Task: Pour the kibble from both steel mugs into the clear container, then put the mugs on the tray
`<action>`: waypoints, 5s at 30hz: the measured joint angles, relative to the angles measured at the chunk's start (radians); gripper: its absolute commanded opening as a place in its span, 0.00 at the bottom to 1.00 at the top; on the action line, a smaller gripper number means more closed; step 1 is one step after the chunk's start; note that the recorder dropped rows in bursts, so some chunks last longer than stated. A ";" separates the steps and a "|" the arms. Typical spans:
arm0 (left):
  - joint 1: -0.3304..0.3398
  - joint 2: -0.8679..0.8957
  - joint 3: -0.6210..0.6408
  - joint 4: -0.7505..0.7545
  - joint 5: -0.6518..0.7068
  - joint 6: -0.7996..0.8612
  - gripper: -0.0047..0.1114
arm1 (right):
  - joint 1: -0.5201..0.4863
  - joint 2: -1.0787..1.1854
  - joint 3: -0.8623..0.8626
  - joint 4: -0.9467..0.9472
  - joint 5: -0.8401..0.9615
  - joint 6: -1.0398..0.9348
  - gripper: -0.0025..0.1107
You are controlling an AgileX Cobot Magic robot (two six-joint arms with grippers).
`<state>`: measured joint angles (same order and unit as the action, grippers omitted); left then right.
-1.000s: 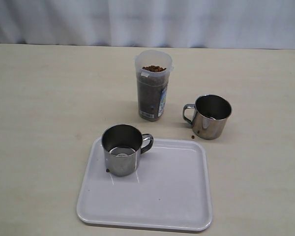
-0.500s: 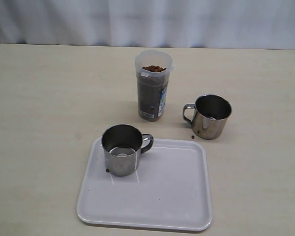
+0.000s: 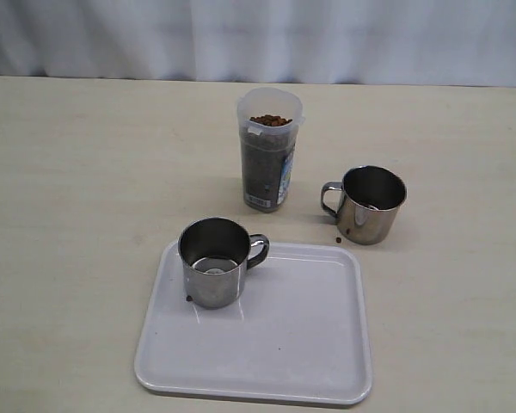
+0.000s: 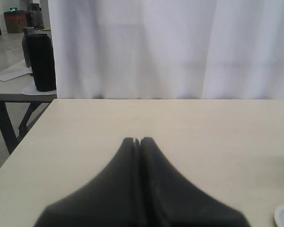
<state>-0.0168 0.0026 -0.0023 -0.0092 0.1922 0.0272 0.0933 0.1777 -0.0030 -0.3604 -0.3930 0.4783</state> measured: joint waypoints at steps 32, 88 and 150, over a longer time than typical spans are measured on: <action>0.000 0.000 0.000 0.000 0.001 0.000 0.04 | 0.000 1.643 -0.463 -0.427 -0.418 -0.192 0.99; 0.000 0.000 0.000 0.000 0.001 -0.003 0.04 | 0.049 1.726 -0.394 -0.904 -0.716 -0.337 0.07; 0.000 0.000 0.000 0.000 -0.002 -0.003 0.04 | 0.116 -0.101 0.002 -0.472 0.488 0.492 0.06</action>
<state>-0.0168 0.0026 -0.0023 -0.0092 0.1904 0.0240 0.2089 0.0768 -0.0012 -0.8321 0.0946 0.9705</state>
